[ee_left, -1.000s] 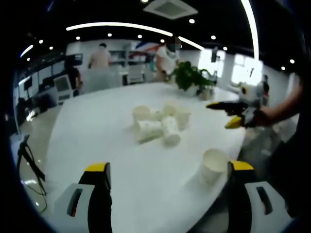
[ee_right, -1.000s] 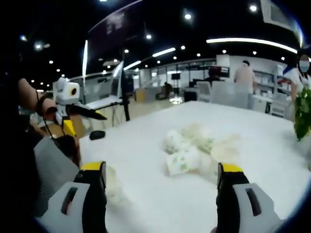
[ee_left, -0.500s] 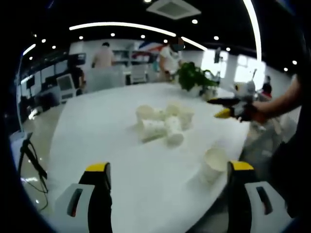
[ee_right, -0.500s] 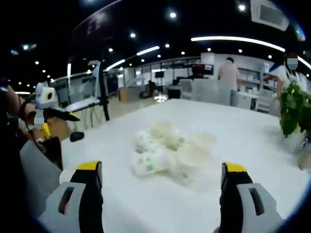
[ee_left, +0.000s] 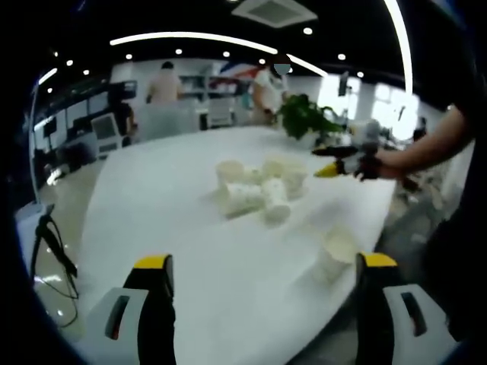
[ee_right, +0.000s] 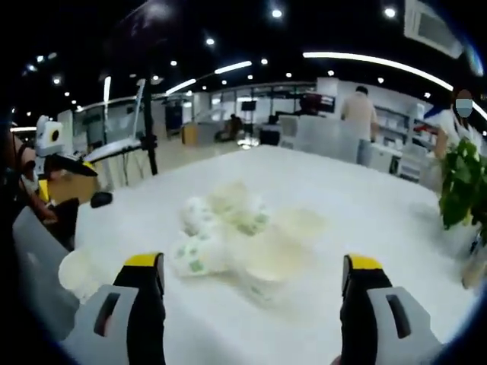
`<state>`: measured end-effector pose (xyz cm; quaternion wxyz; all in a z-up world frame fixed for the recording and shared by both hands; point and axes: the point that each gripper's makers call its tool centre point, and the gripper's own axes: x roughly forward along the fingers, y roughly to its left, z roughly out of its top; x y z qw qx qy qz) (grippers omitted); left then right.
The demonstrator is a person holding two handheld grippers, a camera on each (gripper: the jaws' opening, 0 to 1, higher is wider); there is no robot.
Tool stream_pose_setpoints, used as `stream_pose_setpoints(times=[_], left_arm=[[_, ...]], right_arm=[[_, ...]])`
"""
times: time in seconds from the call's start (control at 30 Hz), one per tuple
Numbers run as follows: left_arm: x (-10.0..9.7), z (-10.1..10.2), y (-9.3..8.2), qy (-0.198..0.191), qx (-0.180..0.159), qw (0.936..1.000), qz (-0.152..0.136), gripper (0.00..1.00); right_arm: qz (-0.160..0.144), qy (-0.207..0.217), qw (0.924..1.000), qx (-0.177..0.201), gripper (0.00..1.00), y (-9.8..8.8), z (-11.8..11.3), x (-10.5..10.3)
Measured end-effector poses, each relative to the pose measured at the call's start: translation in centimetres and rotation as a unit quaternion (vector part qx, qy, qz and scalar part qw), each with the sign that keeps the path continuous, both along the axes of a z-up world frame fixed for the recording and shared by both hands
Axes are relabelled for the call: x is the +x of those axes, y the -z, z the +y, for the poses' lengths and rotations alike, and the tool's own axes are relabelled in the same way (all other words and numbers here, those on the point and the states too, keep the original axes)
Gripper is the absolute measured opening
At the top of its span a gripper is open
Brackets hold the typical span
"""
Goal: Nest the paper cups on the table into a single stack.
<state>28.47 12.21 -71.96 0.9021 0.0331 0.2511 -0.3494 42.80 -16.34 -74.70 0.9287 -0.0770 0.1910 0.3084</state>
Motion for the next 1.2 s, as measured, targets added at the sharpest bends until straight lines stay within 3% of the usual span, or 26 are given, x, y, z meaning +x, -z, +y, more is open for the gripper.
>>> stream_pose_setpoints(times=[0.13, 0.23, 0.3, 0.9, 1.07, 1.2], left_arm=[[0.1, 0.4, 0.1, -0.006, -0.001, 1.0000, 0.001, 0.98], [0.0, 0.5, 0.2, -0.005, 0.001, 1.0000, 0.002, 0.98], [-0.1, 0.7, 0.2, -0.007, 0.003, 1.0000, 0.003, 0.98], [-1.1, 2.3, 0.4, -0.034, 0.011, 0.9993, 0.013, 0.98], [-1.4, 2.6, 0.2, -0.034, 0.014, 0.9992, 0.015, 0.97], [-1.4, 3.1, -0.1, -0.040, 0.015, 0.9990, 0.012, 0.97]], right_arm=[[0.015, -0.010, 0.9990, -0.041, 0.87, 1.6, -0.4, 0.7], [0.029, -0.008, 0.9990, -0.032, 0.84, 2.4, -0.2, 1.3], [0.028, -0.012, 0.9982, -0.052, 0.82, 3.0, -0.2, 1.7], [0.049, -0.007, 0.9966, -0.066, 0.63, 4.9, -0.2, 4.3], [0.053, -0.029, 0.9958, -0.068, 0.49, 5.4, 0.2, 3.9], [0.058, -0.028, 0.9963, -0.056, 0.44, 5.2, 0.2, 3.9]])
